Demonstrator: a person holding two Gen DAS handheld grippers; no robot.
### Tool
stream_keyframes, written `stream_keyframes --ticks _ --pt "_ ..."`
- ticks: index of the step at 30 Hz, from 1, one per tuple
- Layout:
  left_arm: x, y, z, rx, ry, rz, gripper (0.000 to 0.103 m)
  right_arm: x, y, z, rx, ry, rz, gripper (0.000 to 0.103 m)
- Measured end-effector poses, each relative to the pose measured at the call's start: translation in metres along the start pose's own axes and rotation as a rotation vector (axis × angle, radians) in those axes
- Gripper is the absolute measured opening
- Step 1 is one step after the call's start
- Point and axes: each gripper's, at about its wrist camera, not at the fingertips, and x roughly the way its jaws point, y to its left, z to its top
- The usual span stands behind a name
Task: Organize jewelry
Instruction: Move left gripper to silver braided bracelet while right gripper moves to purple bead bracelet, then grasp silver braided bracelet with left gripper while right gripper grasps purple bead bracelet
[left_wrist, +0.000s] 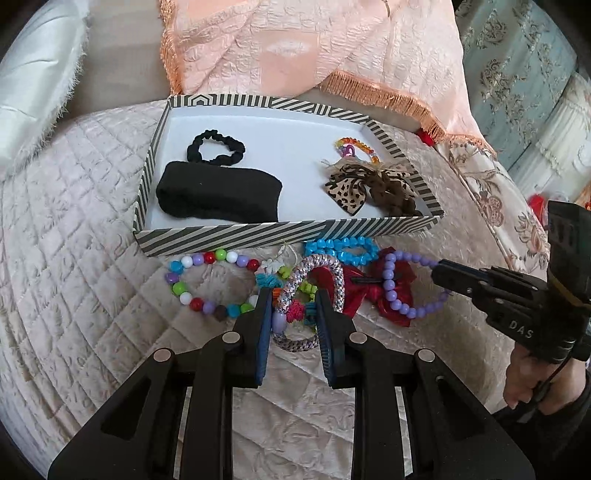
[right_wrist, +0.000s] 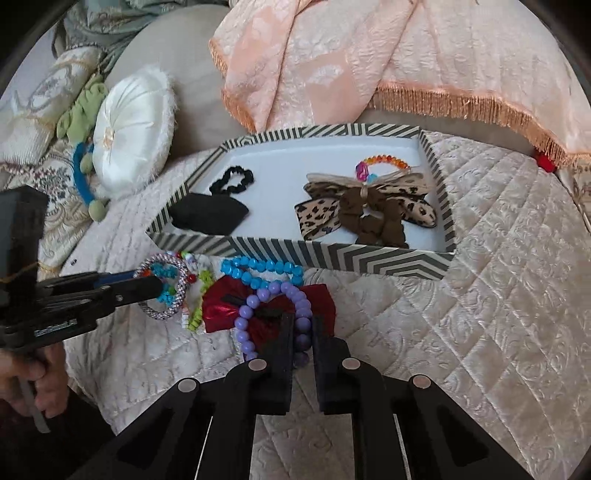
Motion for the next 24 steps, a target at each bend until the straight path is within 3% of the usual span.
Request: stream_keyframes --ticks 10,20,24 --pt "0.003 0.022 0.007 -0.073 0.017 -0.015 0.022 -0.011 -0.003 0.001 0.007 -0.019 -0.002 0.009" --pt "0.016 0.03 0.003 -0.099 0.056 0.017 0.022 -0.005 0.003 -0.001 -0.013 0.002 0.001 0.009" --pt "0.019 0.027 0.0 -0.072 0.082 0.024 0.036 -0.005 0.002 -0.001 -0.014 0.003 -0.001 0.009"
